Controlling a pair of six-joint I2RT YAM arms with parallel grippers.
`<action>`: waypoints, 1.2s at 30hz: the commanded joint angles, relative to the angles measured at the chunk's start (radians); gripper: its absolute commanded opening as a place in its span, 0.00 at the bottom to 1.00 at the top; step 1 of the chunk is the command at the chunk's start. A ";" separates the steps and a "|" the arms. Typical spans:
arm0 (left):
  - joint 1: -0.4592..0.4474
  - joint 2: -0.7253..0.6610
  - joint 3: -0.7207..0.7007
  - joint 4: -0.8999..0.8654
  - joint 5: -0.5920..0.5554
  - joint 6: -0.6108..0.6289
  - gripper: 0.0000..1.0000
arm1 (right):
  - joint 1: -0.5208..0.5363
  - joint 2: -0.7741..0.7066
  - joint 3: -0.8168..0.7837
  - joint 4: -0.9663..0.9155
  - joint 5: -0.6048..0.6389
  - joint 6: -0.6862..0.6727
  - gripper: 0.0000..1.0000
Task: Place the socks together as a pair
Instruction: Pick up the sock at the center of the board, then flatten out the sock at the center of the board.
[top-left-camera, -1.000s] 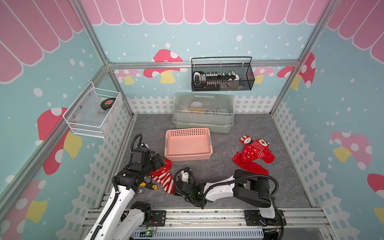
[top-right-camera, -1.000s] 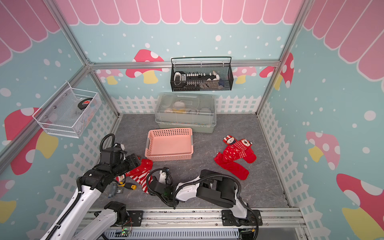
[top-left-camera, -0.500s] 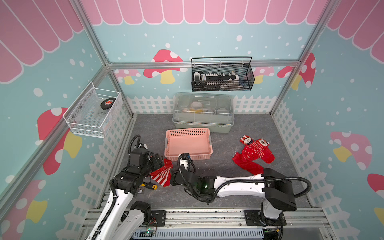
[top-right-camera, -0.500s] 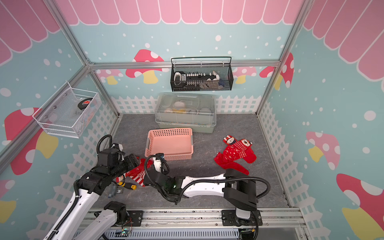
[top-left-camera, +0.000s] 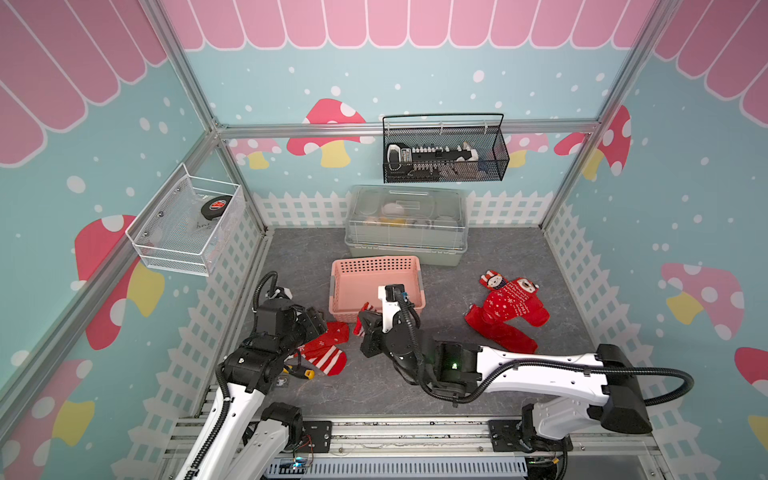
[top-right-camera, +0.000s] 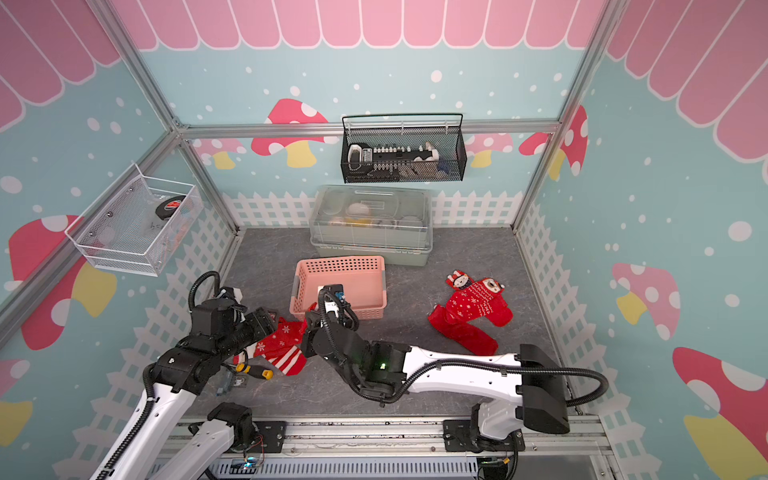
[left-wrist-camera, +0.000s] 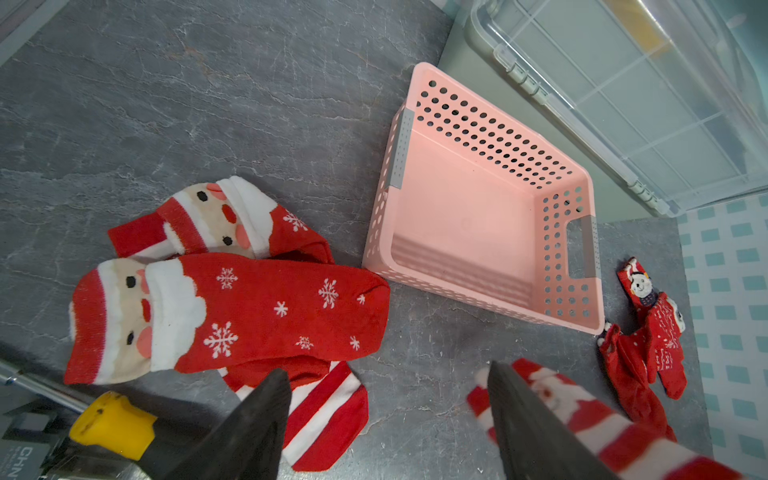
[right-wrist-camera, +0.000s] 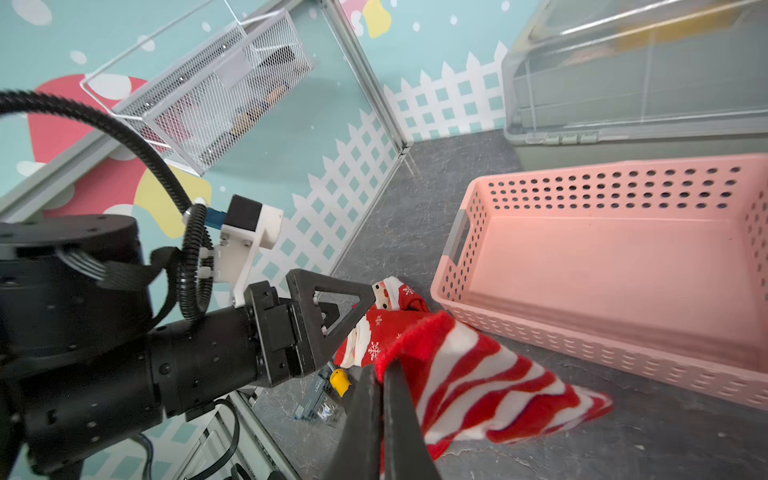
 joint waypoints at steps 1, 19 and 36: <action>0.004 -0.003 0.011 -0.011 -0.006 0.001 0.75 | 0.001 -0.083 -0.059 -0.090 0.085 -0.039 0.00; 0.004 -0.011 0.006 -0.010 -0.044 0.011 0.75 | -0.010 -0.074 -0.025 0.017 -0.067 -0.080 0.00; -0.029 0.047 0.017 -0.006 0.037 -0.008 0.79 | -0.262 -0.506 -0.594 -0.417 -0.038 0.151 0.60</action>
